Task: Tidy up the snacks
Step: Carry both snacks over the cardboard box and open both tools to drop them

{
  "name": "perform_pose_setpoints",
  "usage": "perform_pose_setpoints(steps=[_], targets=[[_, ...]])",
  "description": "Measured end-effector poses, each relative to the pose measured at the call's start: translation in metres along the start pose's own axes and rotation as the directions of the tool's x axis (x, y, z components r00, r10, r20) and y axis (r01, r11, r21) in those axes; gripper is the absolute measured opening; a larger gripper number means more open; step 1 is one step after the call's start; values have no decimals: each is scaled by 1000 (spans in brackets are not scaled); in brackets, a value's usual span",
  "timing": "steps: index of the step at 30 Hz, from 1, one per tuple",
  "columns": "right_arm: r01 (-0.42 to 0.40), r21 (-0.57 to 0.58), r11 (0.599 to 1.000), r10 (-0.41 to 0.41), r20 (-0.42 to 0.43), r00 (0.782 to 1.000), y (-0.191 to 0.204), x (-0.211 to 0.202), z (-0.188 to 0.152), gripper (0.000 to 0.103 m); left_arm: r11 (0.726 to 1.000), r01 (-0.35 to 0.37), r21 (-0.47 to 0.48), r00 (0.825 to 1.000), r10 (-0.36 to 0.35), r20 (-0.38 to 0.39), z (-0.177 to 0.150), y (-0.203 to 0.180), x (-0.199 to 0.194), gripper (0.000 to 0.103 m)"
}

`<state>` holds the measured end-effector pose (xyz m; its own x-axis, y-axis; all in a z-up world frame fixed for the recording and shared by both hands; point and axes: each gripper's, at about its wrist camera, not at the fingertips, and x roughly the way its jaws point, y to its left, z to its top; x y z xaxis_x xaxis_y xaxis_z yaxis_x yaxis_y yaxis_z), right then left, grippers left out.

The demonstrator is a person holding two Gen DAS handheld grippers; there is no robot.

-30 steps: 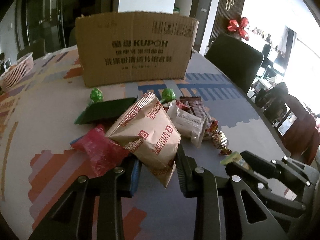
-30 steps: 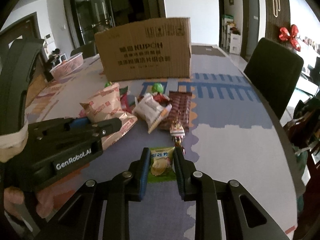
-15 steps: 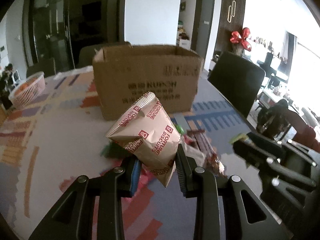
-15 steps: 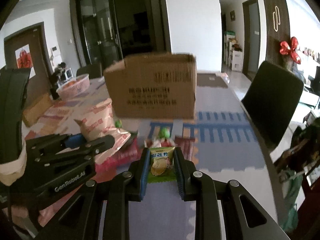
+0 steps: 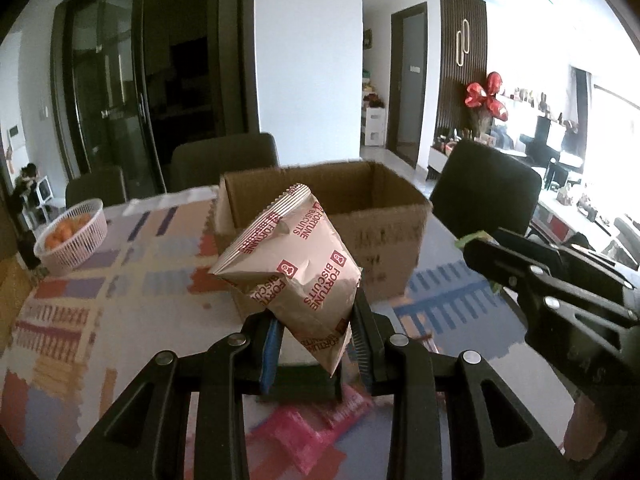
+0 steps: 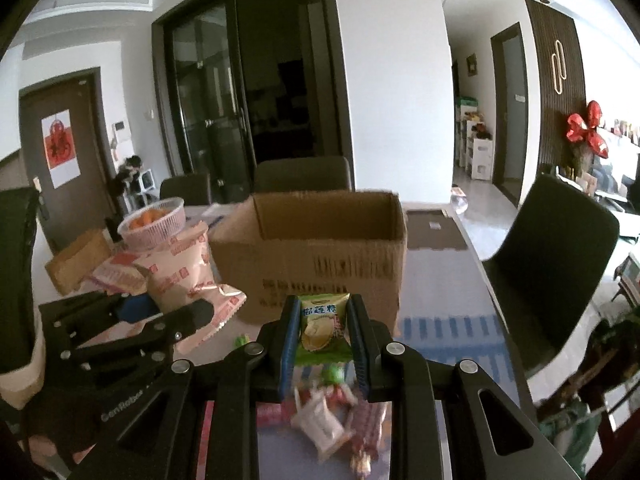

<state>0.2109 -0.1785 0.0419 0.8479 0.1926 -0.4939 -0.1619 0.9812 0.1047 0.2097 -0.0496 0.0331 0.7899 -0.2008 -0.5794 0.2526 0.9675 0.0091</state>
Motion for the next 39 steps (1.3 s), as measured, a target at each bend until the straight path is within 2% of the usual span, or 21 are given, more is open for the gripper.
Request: perform_pose_setpoints(steps=[6,15,21,30,31,32,33,34,35,39], targets=[[-29,4,1000,29,1,1000,-1,25,36,25,999,-36,30,999,35,31,32,16,11,32],[-23,-14,1000,23,-41,999,-2,73,82,25,997,-30,68,1000,30,2,74,31,42,32],[-13,-36,999,10,-92,996,-5,107,98,25,998,-9,65,998,13,-58,92,42,74,32],[8,-61,998,-16,-136,991,-10,139,100,25,999,12,41,993,-7,-117,96,49,116,33],[12,-61,998,-20,-141,990,-10,141,100,25,999,9,40,993,-4,-116,96,50,118,39],[17,-58,998,-26,-144,989,-11,144,100,27,999,4,38,994,0,-111,97,51,119,52],[24,-50,998,-31,-152,988,-13,146,99,30,999,-3,33,995,7,-102,97,52,119,60],[28,-39,999,-34,-158,987,-14,145,95,41,1000,-17,25,996,19,-91,96,54,118,68],[33,-23,999,-36,-160,986,-17,146,95,49,999,-25,20,996,27,-84,96,55,116,69],[64,-17,998,-66,-147,987,-19,138,91,52,999,-51,12,996,51,-74,93,58,101,78]])
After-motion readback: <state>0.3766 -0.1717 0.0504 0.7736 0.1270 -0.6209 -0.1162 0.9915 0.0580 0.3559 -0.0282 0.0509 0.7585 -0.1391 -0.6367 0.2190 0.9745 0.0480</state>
